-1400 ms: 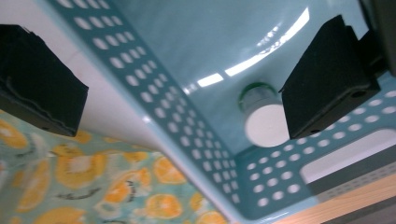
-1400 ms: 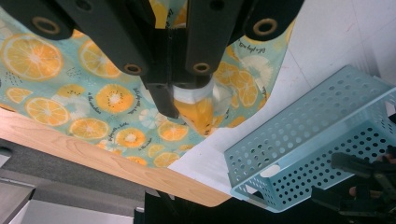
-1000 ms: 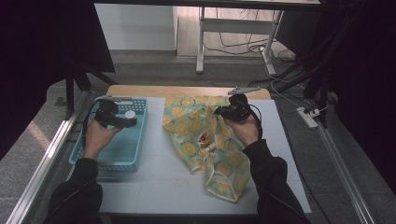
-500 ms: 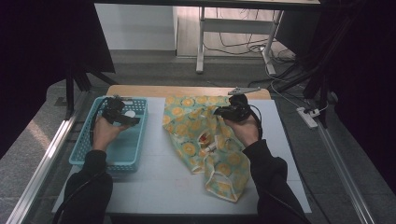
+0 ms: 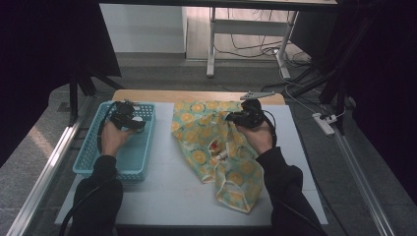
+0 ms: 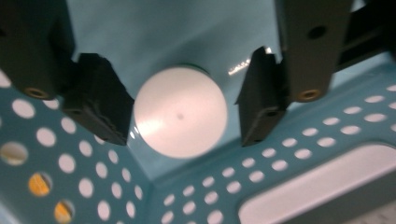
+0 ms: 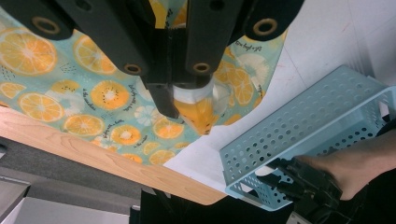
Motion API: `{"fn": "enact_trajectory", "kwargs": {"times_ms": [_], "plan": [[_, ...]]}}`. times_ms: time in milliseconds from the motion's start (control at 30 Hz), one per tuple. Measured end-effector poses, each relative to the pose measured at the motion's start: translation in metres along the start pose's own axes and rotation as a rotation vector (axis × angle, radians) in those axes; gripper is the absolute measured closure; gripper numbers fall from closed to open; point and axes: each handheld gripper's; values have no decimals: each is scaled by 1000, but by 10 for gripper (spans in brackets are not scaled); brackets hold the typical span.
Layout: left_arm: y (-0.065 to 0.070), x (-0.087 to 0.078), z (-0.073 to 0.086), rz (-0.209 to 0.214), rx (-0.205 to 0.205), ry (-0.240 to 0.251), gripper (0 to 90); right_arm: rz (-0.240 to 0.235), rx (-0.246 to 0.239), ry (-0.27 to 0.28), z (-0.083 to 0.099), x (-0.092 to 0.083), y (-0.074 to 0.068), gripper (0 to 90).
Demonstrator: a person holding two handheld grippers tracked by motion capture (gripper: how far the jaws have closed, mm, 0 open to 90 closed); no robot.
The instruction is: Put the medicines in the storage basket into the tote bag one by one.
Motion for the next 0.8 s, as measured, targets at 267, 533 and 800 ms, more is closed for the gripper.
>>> {"fn": "enact_trajectory", "kwargs": {"times_ms": [267, 533, 800], "plan": [[1, -2, 0, -10, -2, -13, 505, 1, 2, 6, 0, -1, 1, 900], [3, -7, -1, 1, -11, -15, 509, 2, 2, 7, 1, -2, 1, 900], [6, -28, -7, 36, -5, 23, 509, 6, 6, 11, 1, -4, 2, 900]]}}
Point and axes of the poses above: each handheld gripper's, and its own axes: x roughly forward along the jaws, z roughly out of its underside, y roughly to its right, and after that the axes turned 3 degrees about y, right-handed
